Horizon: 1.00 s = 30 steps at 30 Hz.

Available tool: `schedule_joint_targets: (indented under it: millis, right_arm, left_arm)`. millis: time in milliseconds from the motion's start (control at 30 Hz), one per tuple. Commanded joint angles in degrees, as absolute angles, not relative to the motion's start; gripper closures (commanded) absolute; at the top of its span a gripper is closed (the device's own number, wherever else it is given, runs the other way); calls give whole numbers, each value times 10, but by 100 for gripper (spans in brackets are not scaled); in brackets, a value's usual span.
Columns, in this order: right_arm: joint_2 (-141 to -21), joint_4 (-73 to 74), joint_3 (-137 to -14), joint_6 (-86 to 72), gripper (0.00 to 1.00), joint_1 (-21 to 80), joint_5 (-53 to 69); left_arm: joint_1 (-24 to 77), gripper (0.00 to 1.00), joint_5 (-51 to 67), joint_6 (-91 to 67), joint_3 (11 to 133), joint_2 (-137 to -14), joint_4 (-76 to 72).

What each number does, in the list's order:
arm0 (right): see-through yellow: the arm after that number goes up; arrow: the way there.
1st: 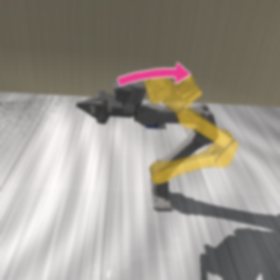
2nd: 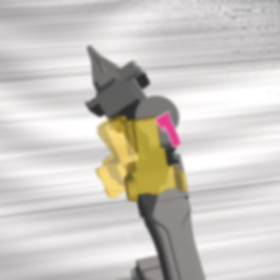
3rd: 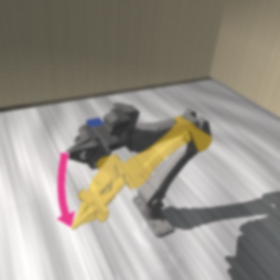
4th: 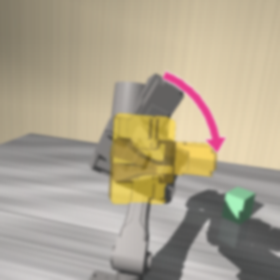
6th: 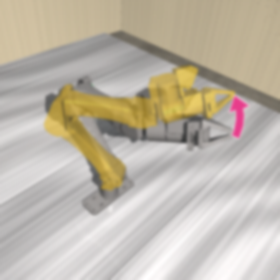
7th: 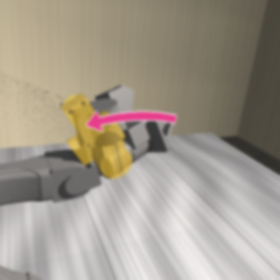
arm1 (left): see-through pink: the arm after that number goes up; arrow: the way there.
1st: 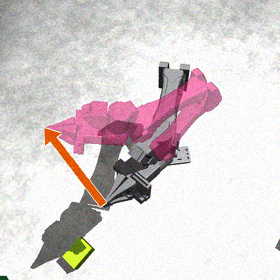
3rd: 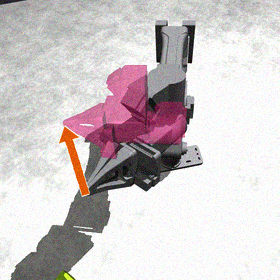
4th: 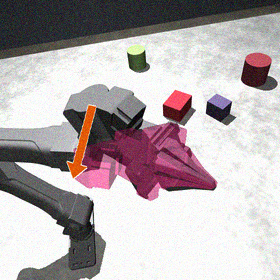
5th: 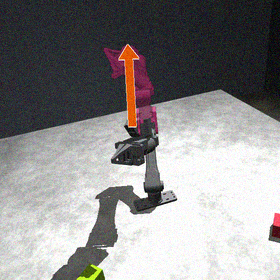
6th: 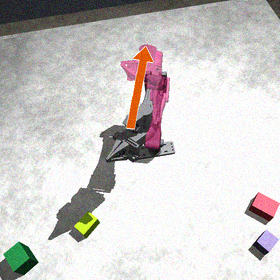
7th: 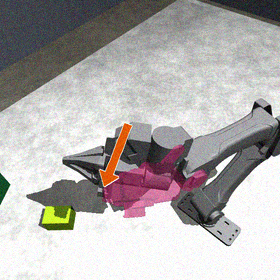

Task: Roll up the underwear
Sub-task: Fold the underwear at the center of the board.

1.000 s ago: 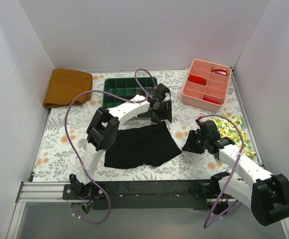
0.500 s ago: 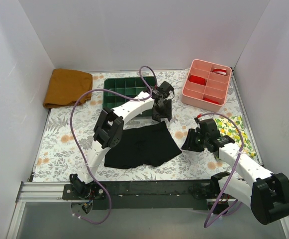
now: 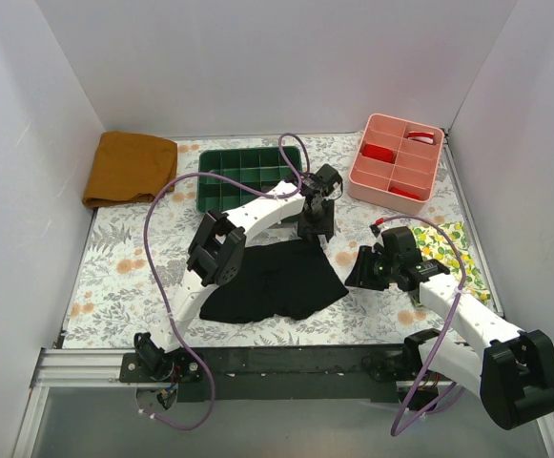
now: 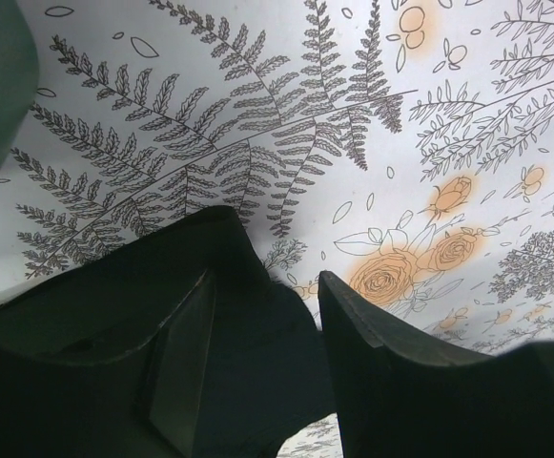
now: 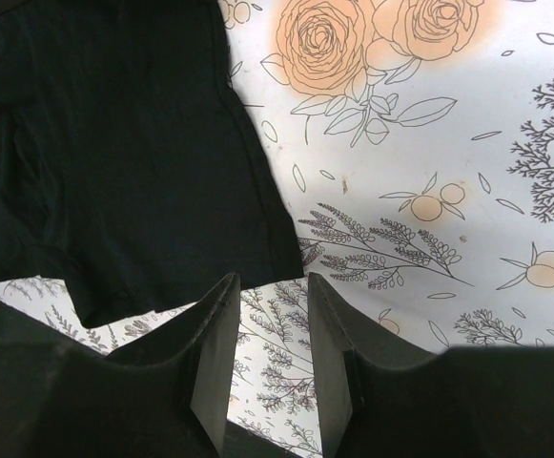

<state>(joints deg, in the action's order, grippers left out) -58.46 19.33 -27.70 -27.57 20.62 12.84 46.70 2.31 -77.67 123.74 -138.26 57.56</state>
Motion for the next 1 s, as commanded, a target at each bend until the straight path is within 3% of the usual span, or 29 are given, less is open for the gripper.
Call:
schedule_joint_targets:
  millis: [0,267,967]
  right_arm:
    - [-584,169,-275,-262,58,203,148]
    - [-598,135,-249,-265,58,204,190]
    - [-619,90,-207,-301,58,204,156]
  left_arm:
    - [462,54,16,-784,1266,-1395,591]
    - [462,54,-10,-783,1275,-1404,608]
    - [462,55,-41,-780,1275,-1414,621]
